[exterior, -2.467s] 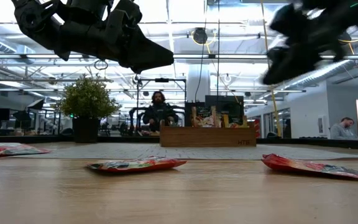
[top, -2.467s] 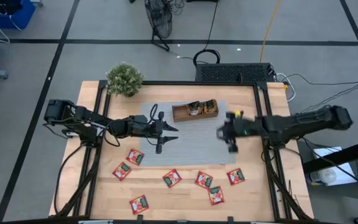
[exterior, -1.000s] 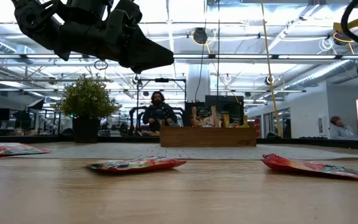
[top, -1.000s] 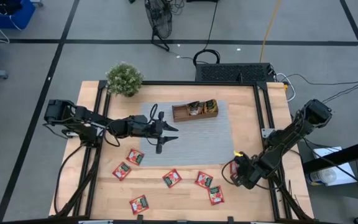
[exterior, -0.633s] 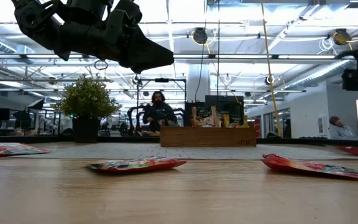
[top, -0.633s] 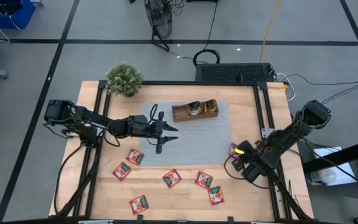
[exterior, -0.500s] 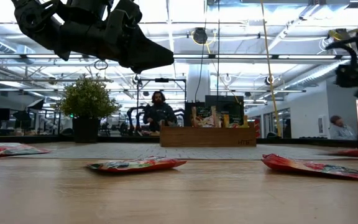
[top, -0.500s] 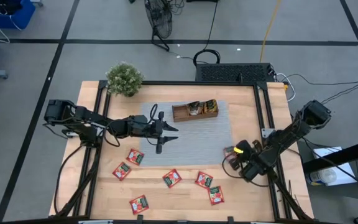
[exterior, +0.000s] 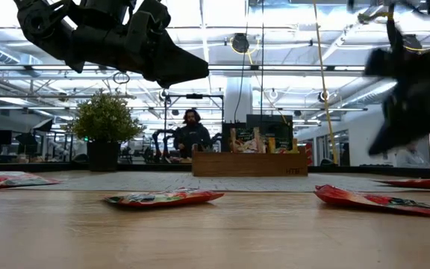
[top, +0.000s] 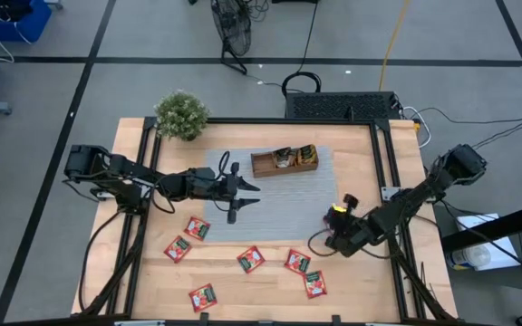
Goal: Pick & Place Tea
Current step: Put the red tea bag into the left section of the wooden organizer
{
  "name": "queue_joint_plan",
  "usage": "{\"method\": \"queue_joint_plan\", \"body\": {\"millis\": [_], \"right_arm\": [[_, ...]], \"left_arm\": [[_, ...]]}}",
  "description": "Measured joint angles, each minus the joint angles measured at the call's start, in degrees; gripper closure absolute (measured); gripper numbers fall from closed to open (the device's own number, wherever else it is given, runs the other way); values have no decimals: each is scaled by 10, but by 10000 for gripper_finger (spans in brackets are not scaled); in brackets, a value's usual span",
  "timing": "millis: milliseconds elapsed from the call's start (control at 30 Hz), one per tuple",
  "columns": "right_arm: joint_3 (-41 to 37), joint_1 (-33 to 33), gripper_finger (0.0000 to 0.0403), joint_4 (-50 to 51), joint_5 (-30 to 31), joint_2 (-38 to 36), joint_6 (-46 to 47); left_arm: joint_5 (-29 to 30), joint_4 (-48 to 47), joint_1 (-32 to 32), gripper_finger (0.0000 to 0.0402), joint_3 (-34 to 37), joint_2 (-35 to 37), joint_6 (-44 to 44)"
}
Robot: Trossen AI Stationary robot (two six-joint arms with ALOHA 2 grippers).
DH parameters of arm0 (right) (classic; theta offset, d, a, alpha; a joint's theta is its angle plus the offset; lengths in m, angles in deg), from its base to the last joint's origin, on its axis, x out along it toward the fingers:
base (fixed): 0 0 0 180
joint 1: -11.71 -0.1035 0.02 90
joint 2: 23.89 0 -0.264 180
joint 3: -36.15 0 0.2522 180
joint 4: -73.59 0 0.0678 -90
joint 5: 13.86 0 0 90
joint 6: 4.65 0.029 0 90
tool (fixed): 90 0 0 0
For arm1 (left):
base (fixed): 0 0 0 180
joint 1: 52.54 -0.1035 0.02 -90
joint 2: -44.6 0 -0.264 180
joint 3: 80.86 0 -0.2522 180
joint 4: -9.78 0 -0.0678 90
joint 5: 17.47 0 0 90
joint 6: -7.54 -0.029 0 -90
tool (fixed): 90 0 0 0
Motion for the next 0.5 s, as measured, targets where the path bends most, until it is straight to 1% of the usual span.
{"method": "queue_joint_plan", "body": {"millis": [67, 133, 200, 233, 300, 400, 500], "right_arm": [[20, -14, 403, -36, 7, -9, -102], [45, -31, 403, -53, -13, -9, -213], [76, -47, 403, -39, -32, -5, -290], [101, -53, 403, -17, -35, -1, -304], [158, -62, 403, 63, -28, 10, -310], [254, -80, 403, 224, 19, 40, -290], [323, -90, 403, 368, 38, 74, -263]], "left_arm": [[0, 0, 0, 250, 0, 0, 0], [0, 0, 0, 250, 0, 0, 0], [0, 0, 0, 250, 0, 0, 0], [0, 0, 0, 250, 0, 0, 0], [0, 0, 0, 250, 0, 0, 0], [0, 0, 0, 250, 0, 0, 0], [0, 0, 0, 250, 0, 0, 0]]}}
